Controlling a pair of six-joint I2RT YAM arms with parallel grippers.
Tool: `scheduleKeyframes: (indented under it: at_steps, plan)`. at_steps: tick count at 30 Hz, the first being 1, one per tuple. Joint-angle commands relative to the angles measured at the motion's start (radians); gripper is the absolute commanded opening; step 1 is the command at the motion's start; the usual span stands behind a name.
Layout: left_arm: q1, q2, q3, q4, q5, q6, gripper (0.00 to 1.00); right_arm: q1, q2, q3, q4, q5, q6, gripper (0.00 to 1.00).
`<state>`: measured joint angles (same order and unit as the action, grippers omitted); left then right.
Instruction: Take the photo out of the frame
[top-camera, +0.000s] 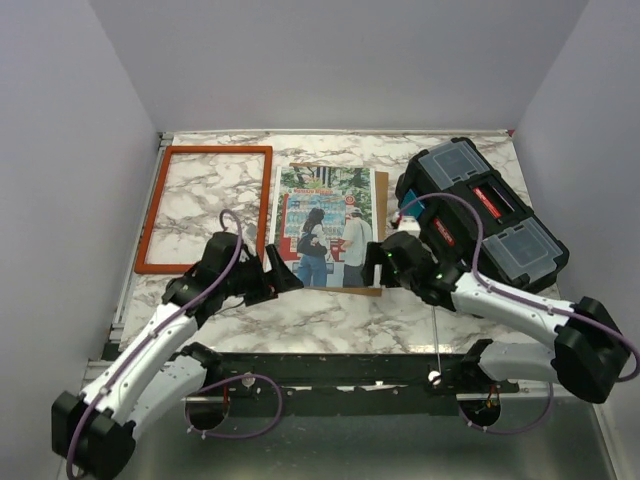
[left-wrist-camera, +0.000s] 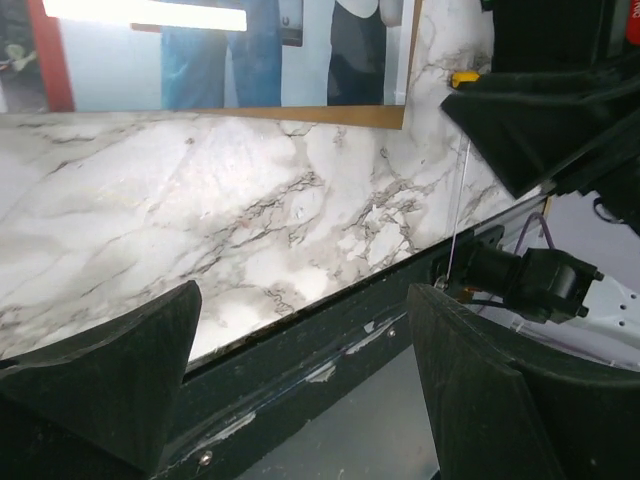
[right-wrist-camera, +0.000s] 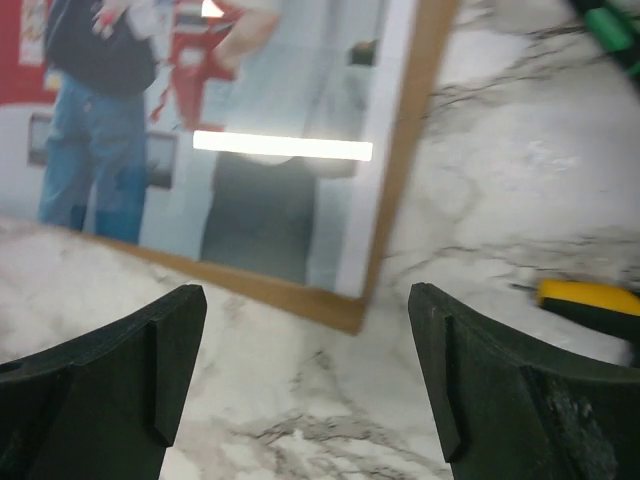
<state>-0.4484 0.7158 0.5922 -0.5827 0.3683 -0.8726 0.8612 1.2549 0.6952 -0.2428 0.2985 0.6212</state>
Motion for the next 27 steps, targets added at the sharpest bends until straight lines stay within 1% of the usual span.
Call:
scheduleKeyframes:
  at_steps: [1,4,7,10,13,15,19,20,22,27]
  plan:
    - [-0.049,0.202,0.055,0.230,0.070,-0.003,0.86,-0.105,-0.084,-0.037,0.001,-0.057,-0.022,0.94]
    - [-0.065,0.343,0.081,0.315,0.062,-0.014,0.86,-0.159,-0.044,0.006,-0.005,-0.058,-0.078,0.98]
    - [-0.065,0.452,0.099,0.381,0.026,-0.030,0.86,-0.244,0.053,0.047,0.013,-0.147,-0.106,0.98]
    - [-0.064,0.552,0.128,0.413,-0.006,-0.036,0.86,-0.252,0.112,0.073,0.030,-0.209,-0.111,0.97]
    - [-0.058,0.641,0.178,0.399,-0.026,-0.030,0.86,-0.254,0.130,0.073,0.039,-0.237,-0.087,0.96]
    - [-0.055,0.678,0.209,0.371,-0.056,-0.017,0.86,-0.254,0.132,0.059,0.044,-0.261,-0.072,0.95]
    - [-0.054,0.711,0.233,0.348,-0.098,-0.003,0.86,-0.254,0.111,0.000,0.076,-0.291,-0.037,0.95]
    - [-0.055,0.718,0.235,0.343,-0.107,0.005,0.86,-0.254,0.109,-0.012,0.081,-0.319,-0.028,0.95]
    - [-0.054,0.724,0.227,0.340,-0.122,0.011,0.86,-0.254,0.105,-0.035,0.100,-0.348,-0.010,0.95]
    - [-0.055,0.726,0.181,0.363,-0.144,0.009,0.86,-0.254,0.110,-0.077,0.127,-0.363,0.009,0.95]
